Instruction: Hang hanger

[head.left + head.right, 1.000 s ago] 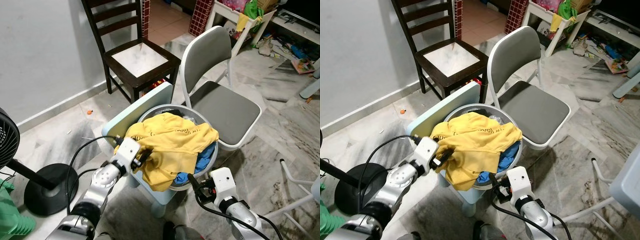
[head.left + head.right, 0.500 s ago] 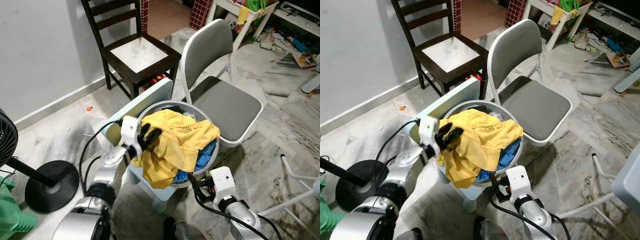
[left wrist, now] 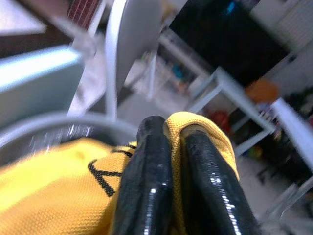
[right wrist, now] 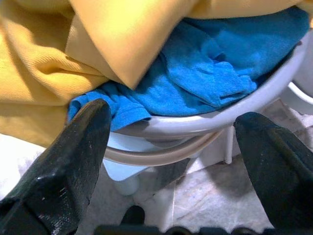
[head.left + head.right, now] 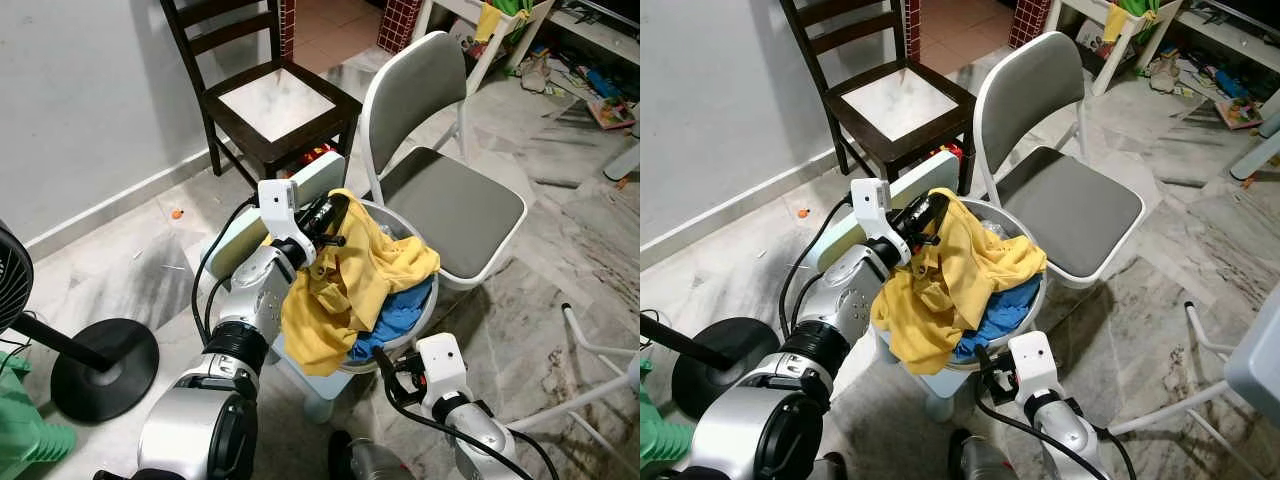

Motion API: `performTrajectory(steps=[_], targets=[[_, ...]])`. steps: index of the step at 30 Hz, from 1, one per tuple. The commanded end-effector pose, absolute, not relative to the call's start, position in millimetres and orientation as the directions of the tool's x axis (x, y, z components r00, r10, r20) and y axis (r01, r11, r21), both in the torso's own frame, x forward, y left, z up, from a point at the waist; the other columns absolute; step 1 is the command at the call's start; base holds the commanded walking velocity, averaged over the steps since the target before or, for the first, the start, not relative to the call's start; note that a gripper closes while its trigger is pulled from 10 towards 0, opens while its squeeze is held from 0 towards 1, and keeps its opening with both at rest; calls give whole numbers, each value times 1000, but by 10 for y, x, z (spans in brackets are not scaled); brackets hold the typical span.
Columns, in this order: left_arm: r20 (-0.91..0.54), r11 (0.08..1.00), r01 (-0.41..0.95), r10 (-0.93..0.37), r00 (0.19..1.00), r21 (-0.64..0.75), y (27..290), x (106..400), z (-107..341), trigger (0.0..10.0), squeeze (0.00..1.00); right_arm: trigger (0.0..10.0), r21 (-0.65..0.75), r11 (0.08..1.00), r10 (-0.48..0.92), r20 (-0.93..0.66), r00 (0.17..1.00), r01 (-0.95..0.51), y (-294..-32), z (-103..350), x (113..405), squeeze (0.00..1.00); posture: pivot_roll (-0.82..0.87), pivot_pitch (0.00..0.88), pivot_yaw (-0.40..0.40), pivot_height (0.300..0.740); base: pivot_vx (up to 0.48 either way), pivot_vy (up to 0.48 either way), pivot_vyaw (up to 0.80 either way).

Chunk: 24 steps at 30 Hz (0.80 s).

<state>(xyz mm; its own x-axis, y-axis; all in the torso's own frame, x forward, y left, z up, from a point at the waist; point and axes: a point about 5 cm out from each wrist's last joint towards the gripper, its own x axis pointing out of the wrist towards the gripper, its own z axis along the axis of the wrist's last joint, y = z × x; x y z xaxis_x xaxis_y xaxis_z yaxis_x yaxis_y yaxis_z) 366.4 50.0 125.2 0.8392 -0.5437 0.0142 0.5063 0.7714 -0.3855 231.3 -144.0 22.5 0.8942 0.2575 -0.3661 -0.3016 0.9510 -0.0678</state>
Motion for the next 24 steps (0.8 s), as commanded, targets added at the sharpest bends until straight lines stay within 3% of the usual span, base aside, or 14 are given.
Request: performTrajectory(steps=[1,11,12,17,20,24], targets=[[-145,808,484,-553,821,-337,427,3559,993,10000,0,10000,-66,952,253,-383,888,-300,-1445,198,2266,592,-161,251,-81,740,0,0,0],[-112,726,607,-666,737,-322,121,3475,1065,10000,0,10000,-65,952,251,-390,886,-299,-1434,177,2278,576,-151,247,-78,740,0,0,0],[-109,728,623,-671,734,-287,103,3474,1080,10000,1000,10000,-64,952,252,-390,886,-300,-1430,176,2280,573,-152,247,-78,740,0,0,0],[-88,734,667,-679,729,-130,92,3497,1187,10000,1000,10000,-63,951,255,-389,885,-302,-1421,183,2292,573,-150,245,-81,740,0,0,0],[-96,738,669,-662,743,90,227,3522,1252,10000,1000,10000,-65,950,257,-393,883,-305,-1431,177,2287,576,-144,244,-83,740,0,0,0],[-25,739,610,-630,776,285,514,3474,1299,10000,1000,10000,-65,949,260,-397,880,-309,-1440,171,2300,573,-130,243,-84,740,0,0,0]])
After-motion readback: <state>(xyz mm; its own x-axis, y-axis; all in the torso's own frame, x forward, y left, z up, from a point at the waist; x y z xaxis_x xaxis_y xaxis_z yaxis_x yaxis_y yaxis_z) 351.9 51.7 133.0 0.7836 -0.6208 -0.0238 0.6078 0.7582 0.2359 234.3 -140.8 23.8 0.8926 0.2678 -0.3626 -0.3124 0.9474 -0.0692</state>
